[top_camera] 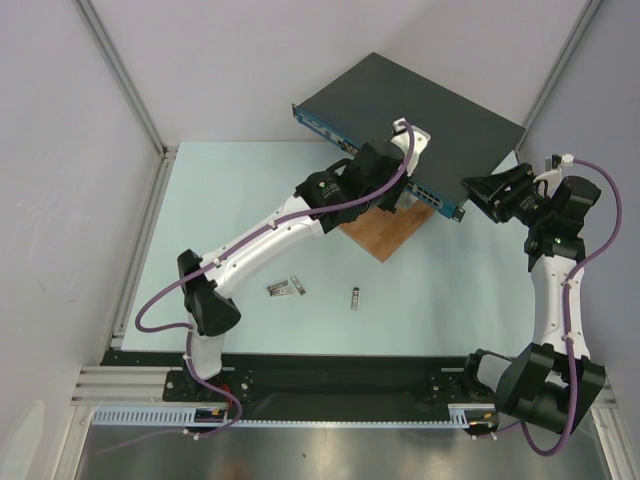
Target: Insert the plug into the switch port
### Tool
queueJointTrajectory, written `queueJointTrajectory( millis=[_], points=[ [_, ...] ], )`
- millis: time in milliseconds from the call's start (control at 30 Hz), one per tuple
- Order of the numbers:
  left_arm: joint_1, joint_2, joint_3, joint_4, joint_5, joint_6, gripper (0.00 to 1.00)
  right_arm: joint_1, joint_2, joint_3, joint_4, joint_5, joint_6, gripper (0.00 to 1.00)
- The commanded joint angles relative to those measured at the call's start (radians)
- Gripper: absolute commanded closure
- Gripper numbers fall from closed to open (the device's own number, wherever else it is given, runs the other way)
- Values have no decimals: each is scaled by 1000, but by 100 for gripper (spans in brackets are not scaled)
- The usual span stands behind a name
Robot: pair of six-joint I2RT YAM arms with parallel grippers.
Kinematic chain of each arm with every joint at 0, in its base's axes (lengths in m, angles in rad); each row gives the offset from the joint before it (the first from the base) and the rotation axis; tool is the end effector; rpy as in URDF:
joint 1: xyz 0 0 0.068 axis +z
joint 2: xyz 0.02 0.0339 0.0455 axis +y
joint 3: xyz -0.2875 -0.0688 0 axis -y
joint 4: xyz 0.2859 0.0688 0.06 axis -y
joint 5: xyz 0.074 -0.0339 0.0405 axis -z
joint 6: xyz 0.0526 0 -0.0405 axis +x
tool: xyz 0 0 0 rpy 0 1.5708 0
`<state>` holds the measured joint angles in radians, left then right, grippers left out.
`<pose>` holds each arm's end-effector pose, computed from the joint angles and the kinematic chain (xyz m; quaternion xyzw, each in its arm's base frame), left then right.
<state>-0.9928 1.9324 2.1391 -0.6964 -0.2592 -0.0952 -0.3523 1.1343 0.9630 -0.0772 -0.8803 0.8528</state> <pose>0.2841 -0.4109 0.4411 0.3090 0.7949 -0.1693 0.4940 0.2905 -0.0636 0.3580 0.1891 0.7366 0.4634 0.4549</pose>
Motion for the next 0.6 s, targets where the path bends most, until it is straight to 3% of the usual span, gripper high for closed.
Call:
queueJointTrajectory(
  millis=[0,400,567],
  points=[
    [-21,-33,1,164,28,31,100,61,24,0,21,-52,-77,100],
    [23,11,2,322,116,52,99,68,25,-3,17,-65,-81,100],
    [26,17,-1,368,166,66,92,72,25,-3,19,-65,-80,100]
  ],
)
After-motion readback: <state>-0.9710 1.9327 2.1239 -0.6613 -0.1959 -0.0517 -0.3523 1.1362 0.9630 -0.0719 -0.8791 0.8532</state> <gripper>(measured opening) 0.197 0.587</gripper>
